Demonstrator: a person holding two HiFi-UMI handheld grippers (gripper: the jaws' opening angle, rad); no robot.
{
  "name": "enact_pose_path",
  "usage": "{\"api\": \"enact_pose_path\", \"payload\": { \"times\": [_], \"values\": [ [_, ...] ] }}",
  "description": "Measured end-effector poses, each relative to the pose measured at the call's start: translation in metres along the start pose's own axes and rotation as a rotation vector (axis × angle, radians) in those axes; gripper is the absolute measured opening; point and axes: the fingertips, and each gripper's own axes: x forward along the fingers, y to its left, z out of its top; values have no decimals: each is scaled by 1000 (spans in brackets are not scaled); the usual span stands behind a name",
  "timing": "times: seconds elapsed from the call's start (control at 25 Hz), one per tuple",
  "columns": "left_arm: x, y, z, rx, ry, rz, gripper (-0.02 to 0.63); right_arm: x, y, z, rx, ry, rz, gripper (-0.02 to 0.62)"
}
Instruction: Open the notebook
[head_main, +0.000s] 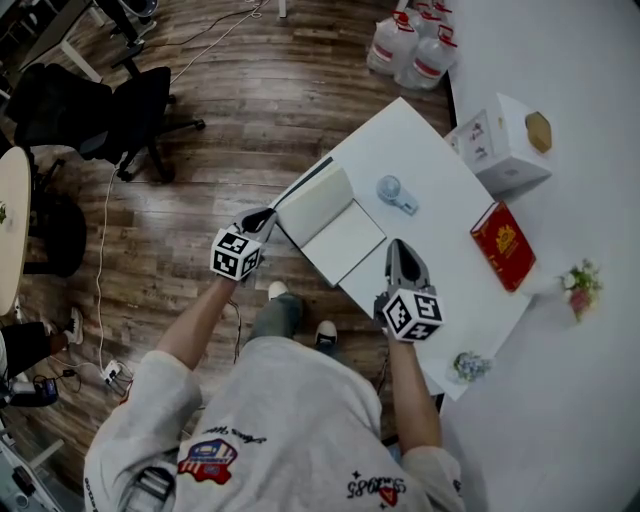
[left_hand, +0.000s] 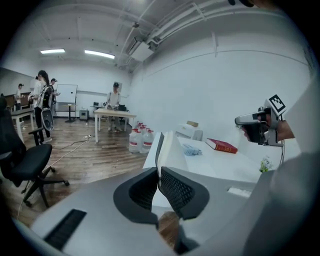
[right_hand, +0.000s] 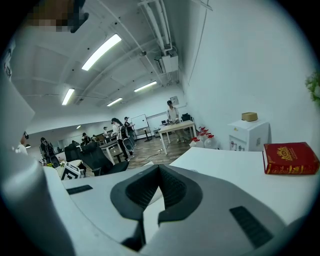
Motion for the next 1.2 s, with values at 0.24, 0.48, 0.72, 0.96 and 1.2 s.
{"api": "enact_pose_path", "payload": {
  "times": [0.24,0.48,0.72,0.96,1.2],
  "values": [
    [18,41,-29,-118,84,57,23,13,5,1,9,3,-17,-6],
    [36,62,-54,-172,173,117,28,8,-14,-10,32,22,-74,-6],
    [45,71,-70,-172,253,164,38,-3,-25,-10,44,24,-110,-6],
    [45,69,-73,-148,279,202,44,-22,-32,-8,41,18,-118,-6],
    [22,61,-69,-75,293,308,75,-56,-39,-1,1,8,-105,-6]
  ]
}}
